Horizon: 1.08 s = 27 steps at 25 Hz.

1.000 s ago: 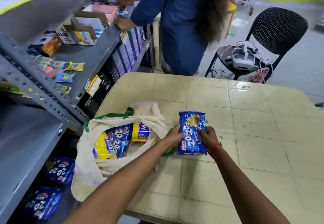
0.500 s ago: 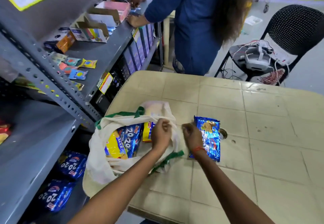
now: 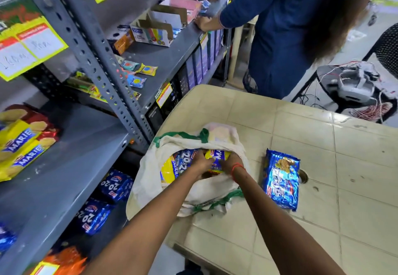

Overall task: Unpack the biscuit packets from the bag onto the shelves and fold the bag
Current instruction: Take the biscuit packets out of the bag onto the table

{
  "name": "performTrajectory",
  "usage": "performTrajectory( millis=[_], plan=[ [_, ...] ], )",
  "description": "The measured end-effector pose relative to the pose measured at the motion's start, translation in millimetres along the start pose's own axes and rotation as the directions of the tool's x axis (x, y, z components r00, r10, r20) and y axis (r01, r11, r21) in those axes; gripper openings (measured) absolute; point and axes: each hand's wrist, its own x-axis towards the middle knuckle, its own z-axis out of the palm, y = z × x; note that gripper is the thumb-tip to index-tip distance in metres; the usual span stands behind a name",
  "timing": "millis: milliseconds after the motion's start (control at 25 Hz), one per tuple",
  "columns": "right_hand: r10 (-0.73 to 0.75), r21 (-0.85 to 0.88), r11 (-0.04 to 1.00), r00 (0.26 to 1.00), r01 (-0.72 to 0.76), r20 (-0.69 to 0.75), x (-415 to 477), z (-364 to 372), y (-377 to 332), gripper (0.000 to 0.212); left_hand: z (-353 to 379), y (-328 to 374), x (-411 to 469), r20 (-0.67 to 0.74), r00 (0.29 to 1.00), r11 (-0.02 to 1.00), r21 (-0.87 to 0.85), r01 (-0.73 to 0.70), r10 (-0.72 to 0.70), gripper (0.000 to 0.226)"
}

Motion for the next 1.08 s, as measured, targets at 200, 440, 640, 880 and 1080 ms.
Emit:
performTrajectory(
  millis=[200, 440, 640, 880, 1080],
  plan=[
    [-0.051, 0.331, 0.942, 0.999, 0.047, 0.003, -0.3, -20.2, 8.4, 0.044, -20.7, 17.8, -5.5, -0.075, 0.995, 0.972, -0.231, 0.040, -0.059, 0.039],
    [0.013, 0.550, 0.779, 0.884, -0.302, 0.467, -33.0, -41.9, -4.7, 0.038, -83.4, 58.9, -36.1, 0.238, 0.942, 0.971, 0.037, 0.237, -0.239, 0.049],
    [-0.012, 0.501, 0.816, 0.858, -0.288, 0.514, -54.9, -85.8, 26.7, 0.032, -92.8, 59.7, -61.2, 0.492, 0.801, 0.931, 0.298, 0.212, -0.340, 0.076],
    [-0.083, 0.279, 0.958, 0.877, -0.060, 0.473, -79.0, -161.5, 57.0, 0.037, -23.8, 81.3, -74.7, 0.727, 0.682, 0.995, 0.013, 0.102, -0.079, 0.029],
    [0.013, 0.529, 0.849, 1.000, -0.014, 0.006, -80.6, -182.1, 134.0, 0.023, 111.8, 90.6, -98.3, 0.644, 0.736, 0.973, -0.215, -0.086, 0.208, 0.039]
  ],
)
